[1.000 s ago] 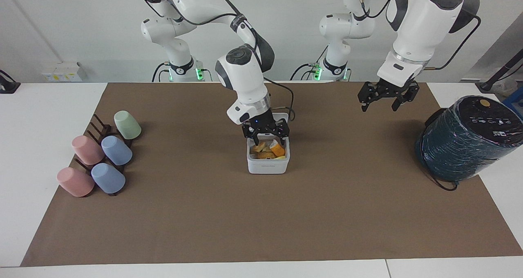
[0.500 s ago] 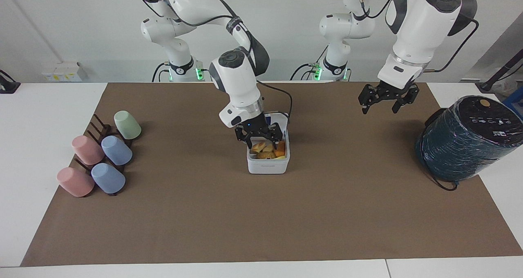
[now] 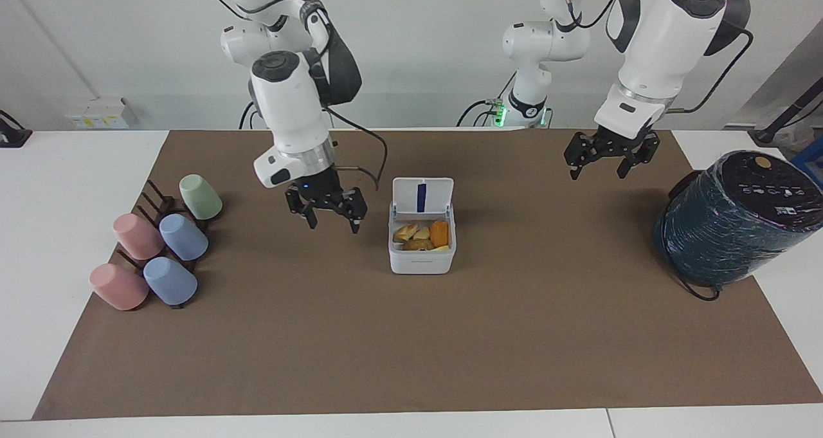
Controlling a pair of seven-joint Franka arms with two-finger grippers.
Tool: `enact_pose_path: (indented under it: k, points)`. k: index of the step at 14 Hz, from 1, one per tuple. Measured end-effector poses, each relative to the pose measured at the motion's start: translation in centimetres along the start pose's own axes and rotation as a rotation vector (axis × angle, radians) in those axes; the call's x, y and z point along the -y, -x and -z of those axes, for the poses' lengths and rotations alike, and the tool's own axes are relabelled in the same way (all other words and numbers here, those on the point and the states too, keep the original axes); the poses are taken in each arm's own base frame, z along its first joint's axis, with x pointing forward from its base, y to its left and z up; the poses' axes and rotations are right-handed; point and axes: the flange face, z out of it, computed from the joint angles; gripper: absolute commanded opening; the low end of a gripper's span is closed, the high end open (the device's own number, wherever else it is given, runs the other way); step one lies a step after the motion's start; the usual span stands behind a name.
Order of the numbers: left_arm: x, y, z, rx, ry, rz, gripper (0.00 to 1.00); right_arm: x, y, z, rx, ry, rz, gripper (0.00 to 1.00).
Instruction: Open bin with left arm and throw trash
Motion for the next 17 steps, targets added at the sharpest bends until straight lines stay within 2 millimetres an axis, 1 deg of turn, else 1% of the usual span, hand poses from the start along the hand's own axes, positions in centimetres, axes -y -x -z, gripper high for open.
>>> enact_pose_path:
  k: [1,4,6,8,9,10,11,13,15,17]
  points:
    - [0.0,0.0,0.0,0.000,0.000,0.000,1.00,-1.9,0.0,1.1,0.002,0.009,0.008,1.00]
    - [0.0,0.0,0.0,0.000,0.000,0.000,1.00,-6.3,0.3,3.7,0.028,0.039,0.031,1.00]
    - [0.0,0.0,0.0,0.000,0.000,0.000,1.00,-9.3,-0.4,5.4,0.023,0.048,0.039,1.00]
    - [0.0,0.0,0.0,0.000,0.000,0.000,1.00,-12.3,-1.4,7.1,0.028,0.065,0.012,1.00]
    - [0.0,0.0,-0.1,0.001,0.000,0.000,1.00,-13.5,-1.9,8.1,0.034,0.076,0.000,1.00]
    - [0.0,0.0,-0.1,0.002,0.000,0.000,1.00,-14.4,-2.2,9.2,0.035,0.092,0.007,1.00]
    - [0.0,0.0,-0.2,0.003,0.000,0.000,1.00,-14.8,-2.5,10.2,0.036,0.108,0.026,1.00]
    - [0.0,0.1,-0.4,0.004,-0.001,-0.001,1.00,-14.8,-2.7,12.3,0.048,0.118,0.072,1.00]
    - [0.0,0.2,-0.4,0.005,-0.001,-0.001,1.00,-14.9,-2.8,13.5,0.063,0.121,0.097,1.00]
    - [0.1,0.2,-0.4,0.005,-0.001,-0.002,1.00,-15.1,-2.6,14.3,0.097,0.128,0.122,1.00]
